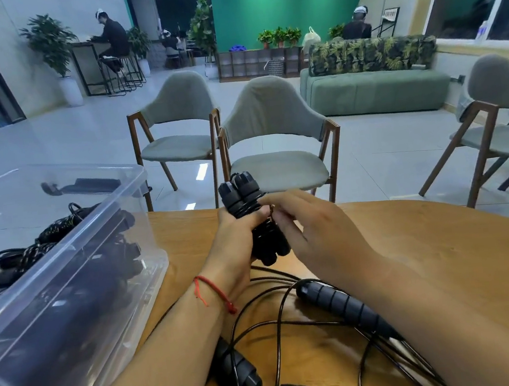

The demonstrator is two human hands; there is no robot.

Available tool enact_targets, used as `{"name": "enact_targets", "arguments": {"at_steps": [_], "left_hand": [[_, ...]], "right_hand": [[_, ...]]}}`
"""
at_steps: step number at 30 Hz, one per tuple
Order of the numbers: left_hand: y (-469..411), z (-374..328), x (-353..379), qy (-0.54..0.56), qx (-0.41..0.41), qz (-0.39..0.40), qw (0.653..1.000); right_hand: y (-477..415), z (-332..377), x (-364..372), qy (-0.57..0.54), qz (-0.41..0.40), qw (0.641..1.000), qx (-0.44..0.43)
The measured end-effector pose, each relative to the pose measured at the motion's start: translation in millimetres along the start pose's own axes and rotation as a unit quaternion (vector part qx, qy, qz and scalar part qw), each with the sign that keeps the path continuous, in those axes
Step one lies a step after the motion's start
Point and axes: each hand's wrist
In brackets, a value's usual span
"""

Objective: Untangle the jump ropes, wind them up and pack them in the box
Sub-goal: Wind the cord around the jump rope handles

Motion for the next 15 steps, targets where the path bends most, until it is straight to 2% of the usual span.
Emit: {"name": "enact_targets", "arguments": {"at_steps": [3,5,12,15], "left_hand": [[4.4,-6.3,1.9,0.047,-0.016,0.033,0.998],[7.6,-7.8,6.4,0.031,-0.019,0.045,0.998],[7.9,-6.8,14.5,0.041,-0.028,0.005,0.999],[4.7,-9.2,11.7,0.047,-0.031,0.006,0.998]], "right_hand": [[-0.5,0.8,-3.0,-0.027,-0.003,0.999,0.021],[-2.1,-0.8,-6.3,-0.024,-0.016,0.999,0.026],[-3.3,5.9,-2.7,-0.06,-0.076,0.995,0.026],[-6.0,5.2,-1.2,-0.105,-0.081,0.99,0.056]]}}
Point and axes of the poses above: each hand's wrist, its own y-axis away from the middle knuckle, its own x-axis out of the palm, z = x × y, and after that the axes turned 3 degrees about -y, right-handed
